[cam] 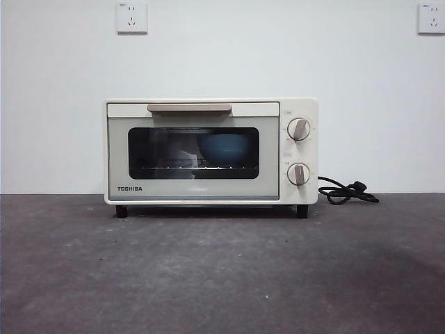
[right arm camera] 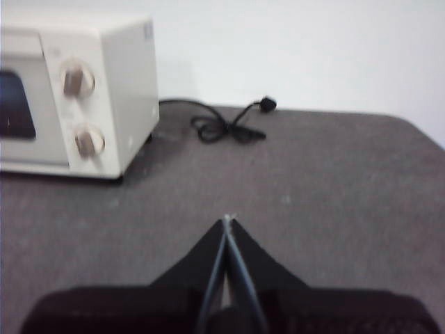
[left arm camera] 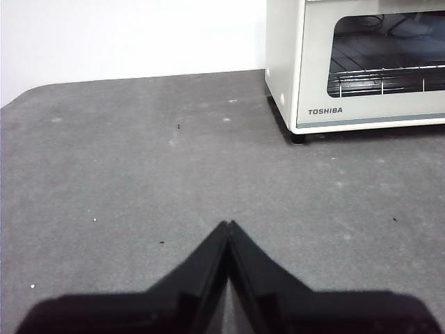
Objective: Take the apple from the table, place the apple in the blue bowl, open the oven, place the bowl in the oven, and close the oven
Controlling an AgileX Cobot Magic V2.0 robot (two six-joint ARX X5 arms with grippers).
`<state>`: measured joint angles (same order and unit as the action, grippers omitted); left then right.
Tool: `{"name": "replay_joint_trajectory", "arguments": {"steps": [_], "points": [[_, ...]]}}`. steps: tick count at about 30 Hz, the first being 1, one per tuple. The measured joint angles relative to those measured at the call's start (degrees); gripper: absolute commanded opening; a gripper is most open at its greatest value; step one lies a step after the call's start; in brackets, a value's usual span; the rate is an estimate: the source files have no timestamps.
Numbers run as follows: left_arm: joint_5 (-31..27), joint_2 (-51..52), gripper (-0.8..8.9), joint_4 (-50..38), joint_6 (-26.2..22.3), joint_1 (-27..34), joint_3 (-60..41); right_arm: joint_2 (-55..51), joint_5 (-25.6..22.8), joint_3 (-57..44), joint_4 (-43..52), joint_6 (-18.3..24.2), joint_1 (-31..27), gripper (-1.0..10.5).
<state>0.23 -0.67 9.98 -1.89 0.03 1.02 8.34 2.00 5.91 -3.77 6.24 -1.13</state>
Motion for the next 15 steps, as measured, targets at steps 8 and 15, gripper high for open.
{"name": "replay_joint_trajectory", "arguments": {"steps": [8,15], "points": [[0.00,-0.02,-0.04,-0.09,0.00,0.00,0.00,-5.14,-0.04,-4.57,-2.89,0.87,-0.02,0.0],[0.00,-0.11,-0.04,-0.15,0.00,0.00,0.00,-7.54,-0.52,-4.57,-7.10,1.05,-0.02,0.0]]}}
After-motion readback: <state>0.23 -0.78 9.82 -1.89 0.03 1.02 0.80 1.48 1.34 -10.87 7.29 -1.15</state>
